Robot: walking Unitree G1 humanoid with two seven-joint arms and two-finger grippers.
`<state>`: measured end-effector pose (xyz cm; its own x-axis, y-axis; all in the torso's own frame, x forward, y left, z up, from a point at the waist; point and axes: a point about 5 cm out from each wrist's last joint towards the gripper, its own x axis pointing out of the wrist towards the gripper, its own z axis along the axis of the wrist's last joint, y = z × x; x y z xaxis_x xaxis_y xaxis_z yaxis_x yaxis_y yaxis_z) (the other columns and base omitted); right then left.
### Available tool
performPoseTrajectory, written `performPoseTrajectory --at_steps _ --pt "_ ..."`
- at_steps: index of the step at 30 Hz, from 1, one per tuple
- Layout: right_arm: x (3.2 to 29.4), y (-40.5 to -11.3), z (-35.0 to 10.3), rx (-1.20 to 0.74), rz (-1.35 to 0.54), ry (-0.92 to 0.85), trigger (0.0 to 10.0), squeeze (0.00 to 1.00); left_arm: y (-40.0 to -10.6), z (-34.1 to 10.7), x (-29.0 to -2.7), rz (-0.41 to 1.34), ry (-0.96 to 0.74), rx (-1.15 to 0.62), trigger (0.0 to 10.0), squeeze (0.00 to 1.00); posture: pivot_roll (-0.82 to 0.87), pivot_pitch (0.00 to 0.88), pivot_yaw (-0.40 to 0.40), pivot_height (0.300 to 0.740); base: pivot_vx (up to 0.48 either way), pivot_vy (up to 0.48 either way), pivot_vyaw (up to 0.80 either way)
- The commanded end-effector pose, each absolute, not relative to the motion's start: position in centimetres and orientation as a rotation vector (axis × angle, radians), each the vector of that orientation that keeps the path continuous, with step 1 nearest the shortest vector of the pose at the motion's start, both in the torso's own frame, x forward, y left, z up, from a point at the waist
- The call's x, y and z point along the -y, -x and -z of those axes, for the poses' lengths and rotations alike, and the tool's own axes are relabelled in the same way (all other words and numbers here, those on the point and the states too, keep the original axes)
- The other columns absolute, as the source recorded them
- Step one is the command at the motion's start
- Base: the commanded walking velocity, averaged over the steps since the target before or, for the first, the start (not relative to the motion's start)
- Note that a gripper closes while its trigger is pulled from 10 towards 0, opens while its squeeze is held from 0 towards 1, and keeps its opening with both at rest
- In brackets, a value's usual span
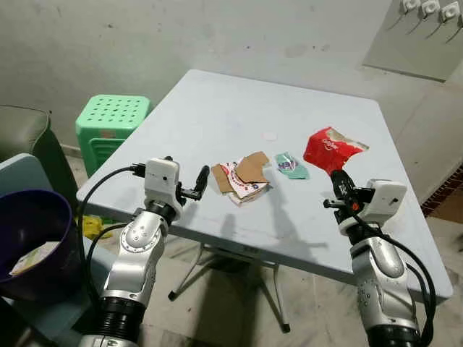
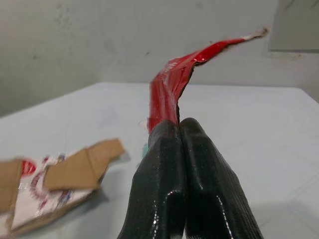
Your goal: Picking trash to rubbish bin
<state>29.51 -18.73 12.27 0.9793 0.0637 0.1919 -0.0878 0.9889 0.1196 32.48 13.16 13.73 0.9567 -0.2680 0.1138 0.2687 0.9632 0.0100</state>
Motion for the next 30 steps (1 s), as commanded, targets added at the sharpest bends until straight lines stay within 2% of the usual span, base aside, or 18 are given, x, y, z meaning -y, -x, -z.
performPoseTrajectory --at_steps 1,16,30 --pt "18.6 -29.1 -12.6 0.208 -0.065 -0.099 10.0 0.0 -32.4 -13.7 -13.0 0.274 0.028 0.129 10.0 0.0 -0.02 0.0 -0.072 0.74 0.0 0.0 0.0" --pt "18.4 -28.8 -13.0 0.212 -0.023 0.027 10.0 0.0 -33.0 -14.0 -14.6 0.22 0.063 0.161 10.0 0.0 -0.03 0.0 -0.065 0.74 0.0 0.0 0.0" --pt "18.0 -29.1 -13.1 0.199 -0.043 0.057 10.0 0.0 -33.3 -14.0 -15.0 0.205 0.061 0.157 10.0 0.0 -0.03 0.0 -0.073 0.74 0.0 0.0 0.8"
